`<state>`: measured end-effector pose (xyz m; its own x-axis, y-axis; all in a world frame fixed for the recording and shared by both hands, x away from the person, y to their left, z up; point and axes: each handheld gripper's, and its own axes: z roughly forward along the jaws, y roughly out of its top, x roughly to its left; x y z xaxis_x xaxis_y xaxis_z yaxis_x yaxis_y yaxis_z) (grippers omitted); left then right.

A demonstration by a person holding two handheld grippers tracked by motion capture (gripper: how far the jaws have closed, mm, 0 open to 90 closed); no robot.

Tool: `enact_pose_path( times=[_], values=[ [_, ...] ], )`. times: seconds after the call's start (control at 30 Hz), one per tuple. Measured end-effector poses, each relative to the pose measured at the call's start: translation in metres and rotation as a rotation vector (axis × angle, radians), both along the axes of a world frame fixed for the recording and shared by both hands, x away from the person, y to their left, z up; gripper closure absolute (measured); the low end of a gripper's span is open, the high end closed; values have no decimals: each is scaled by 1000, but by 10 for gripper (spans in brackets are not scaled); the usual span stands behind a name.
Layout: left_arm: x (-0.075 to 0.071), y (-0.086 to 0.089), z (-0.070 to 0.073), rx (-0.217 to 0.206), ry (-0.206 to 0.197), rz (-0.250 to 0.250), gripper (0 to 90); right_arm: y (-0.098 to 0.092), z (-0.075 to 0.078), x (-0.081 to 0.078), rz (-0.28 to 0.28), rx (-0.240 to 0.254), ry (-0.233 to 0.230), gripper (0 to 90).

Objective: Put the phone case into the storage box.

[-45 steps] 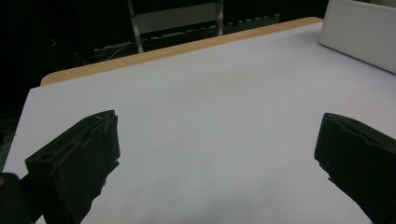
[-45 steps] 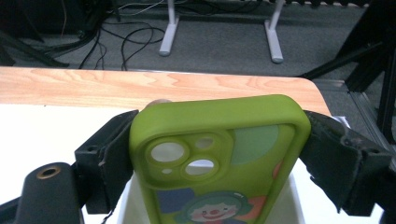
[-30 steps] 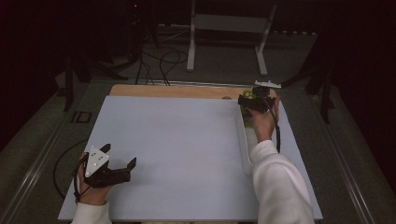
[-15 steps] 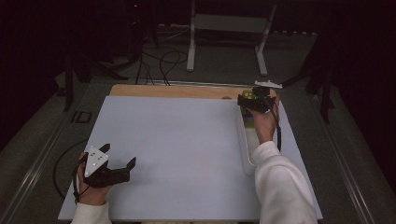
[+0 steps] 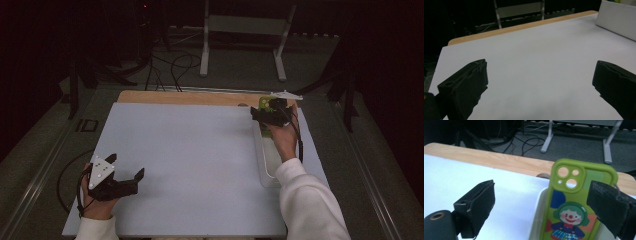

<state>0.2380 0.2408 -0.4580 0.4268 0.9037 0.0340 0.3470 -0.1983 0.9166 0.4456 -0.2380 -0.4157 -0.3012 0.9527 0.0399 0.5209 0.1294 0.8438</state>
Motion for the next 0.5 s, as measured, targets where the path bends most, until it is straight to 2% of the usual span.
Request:
enact_pose_path(
  times=[0.17, 0.5],
  values=[
    [0, 1, 0, -6, -1, 4, 6, 4, 2, -10, 44, -8, -11, 83],
    [0, 3, 1, -4, 1, 4, 6, 10, 6, -23, 90, 8, -20, 87]
  ],
)
